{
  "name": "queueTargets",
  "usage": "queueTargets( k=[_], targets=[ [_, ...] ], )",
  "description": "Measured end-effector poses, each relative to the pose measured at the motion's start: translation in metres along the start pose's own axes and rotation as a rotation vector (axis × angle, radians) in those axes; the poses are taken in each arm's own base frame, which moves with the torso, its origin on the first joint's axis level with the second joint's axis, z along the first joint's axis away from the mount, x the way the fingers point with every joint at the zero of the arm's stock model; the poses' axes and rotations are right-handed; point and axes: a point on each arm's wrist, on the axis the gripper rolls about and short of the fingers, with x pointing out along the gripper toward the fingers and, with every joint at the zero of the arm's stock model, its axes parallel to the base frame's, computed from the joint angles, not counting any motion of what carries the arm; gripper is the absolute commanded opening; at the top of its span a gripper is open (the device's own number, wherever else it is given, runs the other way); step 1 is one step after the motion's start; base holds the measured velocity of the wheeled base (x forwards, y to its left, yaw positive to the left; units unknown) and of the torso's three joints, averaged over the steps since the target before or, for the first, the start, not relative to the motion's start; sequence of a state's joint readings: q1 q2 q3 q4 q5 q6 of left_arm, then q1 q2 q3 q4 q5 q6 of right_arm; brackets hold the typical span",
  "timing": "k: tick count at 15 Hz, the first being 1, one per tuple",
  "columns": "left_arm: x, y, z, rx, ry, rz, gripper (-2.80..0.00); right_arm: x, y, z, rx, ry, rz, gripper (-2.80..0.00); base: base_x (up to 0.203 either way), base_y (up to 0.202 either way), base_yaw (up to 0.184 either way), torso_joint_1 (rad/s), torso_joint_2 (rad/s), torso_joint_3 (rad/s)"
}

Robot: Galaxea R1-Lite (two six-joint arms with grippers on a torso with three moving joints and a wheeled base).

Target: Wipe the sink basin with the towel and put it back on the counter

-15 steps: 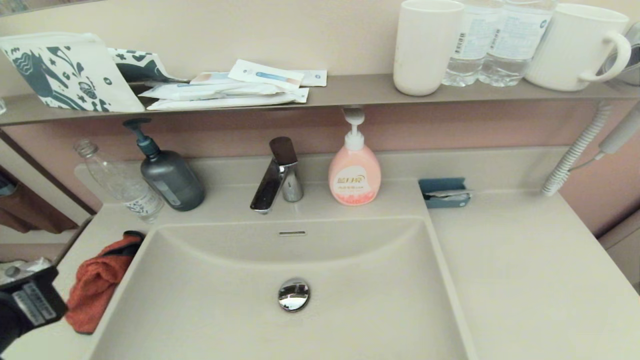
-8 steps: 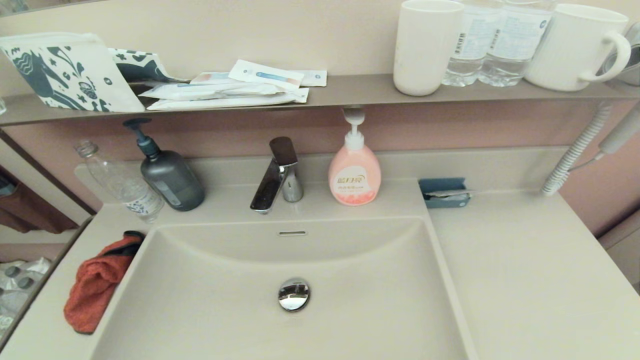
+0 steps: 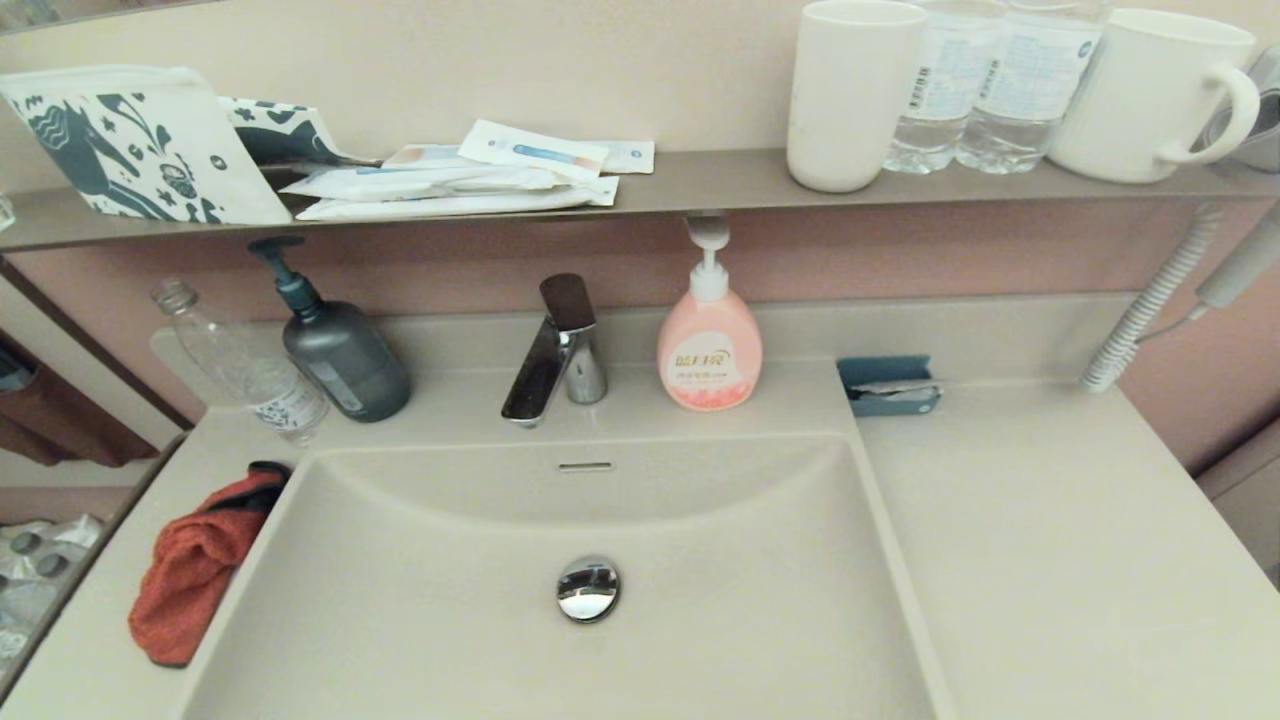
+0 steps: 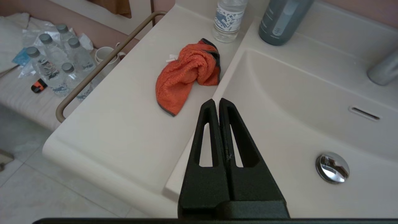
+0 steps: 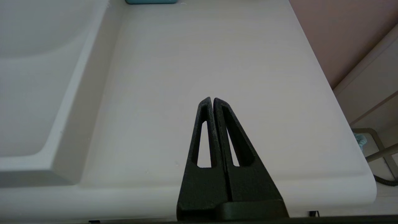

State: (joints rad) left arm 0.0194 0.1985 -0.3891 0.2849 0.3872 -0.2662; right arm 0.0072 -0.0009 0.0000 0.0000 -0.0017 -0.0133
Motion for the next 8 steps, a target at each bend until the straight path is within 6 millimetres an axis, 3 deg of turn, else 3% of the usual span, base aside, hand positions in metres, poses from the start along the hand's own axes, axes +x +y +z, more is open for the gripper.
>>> queueTargets(
  k=[4,8],
  targets=[
    [-0.011,0.009,-0.019,0.045,-0.025,-0.109,-2.80,0.000,0.000,0.000,0.000,0.000,0.000,-2.80,0.000,0.000,0.000,0.000,0.00,0.000],
    [-0.005,0.009,-0.037,0.137,-0.091,-0.216,-2.80,0.000,0.000,0.000,0.000,0.000,0.000,-2.80,0.000,0.000,0.000,0.000,0.00,0.000]
  ],
)
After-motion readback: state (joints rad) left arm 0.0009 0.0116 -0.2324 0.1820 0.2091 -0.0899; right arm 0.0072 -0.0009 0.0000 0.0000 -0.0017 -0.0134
